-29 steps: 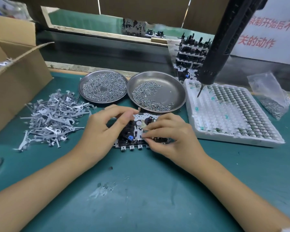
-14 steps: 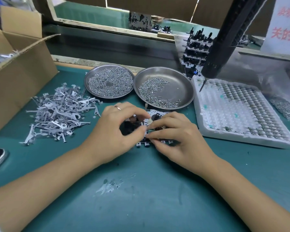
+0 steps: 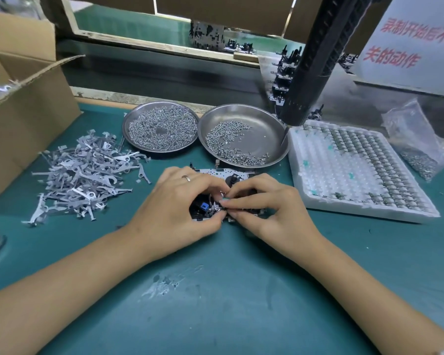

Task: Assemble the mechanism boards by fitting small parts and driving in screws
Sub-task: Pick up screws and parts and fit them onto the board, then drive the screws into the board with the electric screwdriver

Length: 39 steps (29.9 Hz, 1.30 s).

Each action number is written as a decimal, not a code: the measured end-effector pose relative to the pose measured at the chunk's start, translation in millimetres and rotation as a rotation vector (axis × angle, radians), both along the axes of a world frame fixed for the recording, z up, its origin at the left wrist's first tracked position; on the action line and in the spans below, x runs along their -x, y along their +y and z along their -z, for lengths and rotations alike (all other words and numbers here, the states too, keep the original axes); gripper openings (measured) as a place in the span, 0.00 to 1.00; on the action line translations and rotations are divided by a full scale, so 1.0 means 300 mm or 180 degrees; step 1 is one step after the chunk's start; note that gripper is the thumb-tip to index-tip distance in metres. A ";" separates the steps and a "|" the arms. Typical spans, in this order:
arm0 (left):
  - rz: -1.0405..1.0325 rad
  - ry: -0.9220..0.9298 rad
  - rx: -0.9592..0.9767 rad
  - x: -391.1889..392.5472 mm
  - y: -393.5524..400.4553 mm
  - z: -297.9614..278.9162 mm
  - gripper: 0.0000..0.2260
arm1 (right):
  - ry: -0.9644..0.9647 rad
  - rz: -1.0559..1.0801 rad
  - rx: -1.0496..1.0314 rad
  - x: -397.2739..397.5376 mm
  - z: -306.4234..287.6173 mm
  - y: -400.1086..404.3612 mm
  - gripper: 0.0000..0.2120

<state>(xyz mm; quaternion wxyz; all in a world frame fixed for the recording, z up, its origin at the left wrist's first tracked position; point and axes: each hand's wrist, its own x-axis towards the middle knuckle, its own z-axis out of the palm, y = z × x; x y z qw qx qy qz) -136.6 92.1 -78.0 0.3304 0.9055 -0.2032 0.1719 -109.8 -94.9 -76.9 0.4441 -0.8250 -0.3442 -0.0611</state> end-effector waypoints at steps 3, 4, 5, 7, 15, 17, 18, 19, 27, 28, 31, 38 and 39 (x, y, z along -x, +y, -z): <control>0.0009 0.0023 0.0012 -0.005 0.000 0.005 0.14 | -0.0329 0.0278 -0.0222 0.006 -0.012 0.000 0.09; 0.0005 0.0028 0.0012 -0.007 0.001 0.008 0.12 | -0.0552 0.0542 -0.0438 0.004 -0.026 -0.004 0.10; 0.0009 0.0038 0.0032 -0.008 0.001 0.010 0.11 | -0.0779 0.0868 -0.0701 -0.004 -0.047 -0.012 0.11; 0.0040 0.0053 0.0099 -0.011 0.003 0.011 0.10 | -0.1025 0.1471 -0.1256 -0.040 -0.111 -0.032 0.14; 0.0040 0.0058 0.0255 -0.012 0.003 0.008 0.10 | -0.0403 0.1142 -0.2208 -0.213 -0.386 0.015 0.29; 0.0040 0.0055 0.0283 -0.013 0.001 0.007 0.10 | -0.0280 0.1082 -0.2438 -0.209 -0.394 0.051 0.22; 0.0041 0.0054 0.0295 -0.013 0.000 0.007 0.10 | -0.0226 0.1032 -0.2502 -0.198 -0.387 0.068 0.18; 0.0038 0.0051 0.0309 -0.014 0.000 0.007 0.10 | -0.0166 0.0945 -0.2578 -0.181 -0.375 0.086 0.14; 0.0051 0.0027 0.0371 -0.013 0.001 0.005 0.08 | 0.0530 0.0088 -0.3265 -0.029 -0.262 0.194 0.04; 0.0046 0.0015 0.0378 -0.013 0.000 0.005 0.08 | 0.0552 0.0070 -0.3279 -0.022 -0.255 0.202 0.04; 0.0023 0.0023 0.0315 -0.014 0.000 0.005 0.09 | 0.0577 0.0100 -0.3225 -0.016 -0.233 0.214 0.05; 0.0067 0.0060 0.0320 -0.013 0.000 -0.001 0.09 | 0.0482 0.0043 -0.3231 -0.013 -0.228 0.219 0.11; 0.0068 0.0062 0.0327 -0.013 0.001 -0.001 0.09 | 0.0478 0.0046 -0.3231 -0.014 -0.228 0.218 0.11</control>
